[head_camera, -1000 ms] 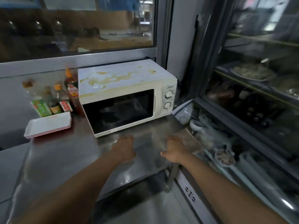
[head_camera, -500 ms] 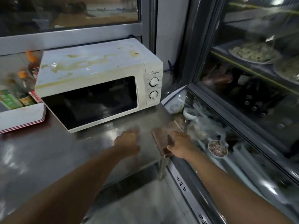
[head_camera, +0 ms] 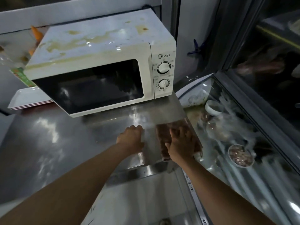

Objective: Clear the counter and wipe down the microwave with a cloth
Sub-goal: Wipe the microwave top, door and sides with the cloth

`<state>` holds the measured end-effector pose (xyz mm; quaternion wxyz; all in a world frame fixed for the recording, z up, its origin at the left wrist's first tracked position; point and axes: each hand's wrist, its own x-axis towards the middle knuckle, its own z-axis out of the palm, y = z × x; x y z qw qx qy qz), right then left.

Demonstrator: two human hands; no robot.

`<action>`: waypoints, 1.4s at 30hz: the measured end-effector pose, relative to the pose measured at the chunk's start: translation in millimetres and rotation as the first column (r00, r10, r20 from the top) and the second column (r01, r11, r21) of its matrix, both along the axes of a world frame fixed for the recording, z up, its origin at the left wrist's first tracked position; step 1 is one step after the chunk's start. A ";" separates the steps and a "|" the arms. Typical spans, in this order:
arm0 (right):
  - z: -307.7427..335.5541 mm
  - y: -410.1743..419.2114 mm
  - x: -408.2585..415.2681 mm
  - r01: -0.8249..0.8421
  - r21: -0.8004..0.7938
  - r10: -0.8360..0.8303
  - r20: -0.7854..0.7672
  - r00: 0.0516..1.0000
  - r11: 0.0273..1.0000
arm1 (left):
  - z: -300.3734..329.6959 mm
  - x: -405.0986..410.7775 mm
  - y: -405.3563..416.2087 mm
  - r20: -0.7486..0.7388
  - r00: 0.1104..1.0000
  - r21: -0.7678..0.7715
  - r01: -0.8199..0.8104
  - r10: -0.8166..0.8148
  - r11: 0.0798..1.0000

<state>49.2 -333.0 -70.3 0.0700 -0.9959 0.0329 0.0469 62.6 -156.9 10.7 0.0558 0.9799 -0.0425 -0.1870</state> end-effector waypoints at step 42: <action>249.3 35.0 57.8 -0.049 0.990 -0.172 0.071 0.983 0.131 | 230.4 26.4 0.8 0.055 0.898 -0.974 -0.047 0.436 0.220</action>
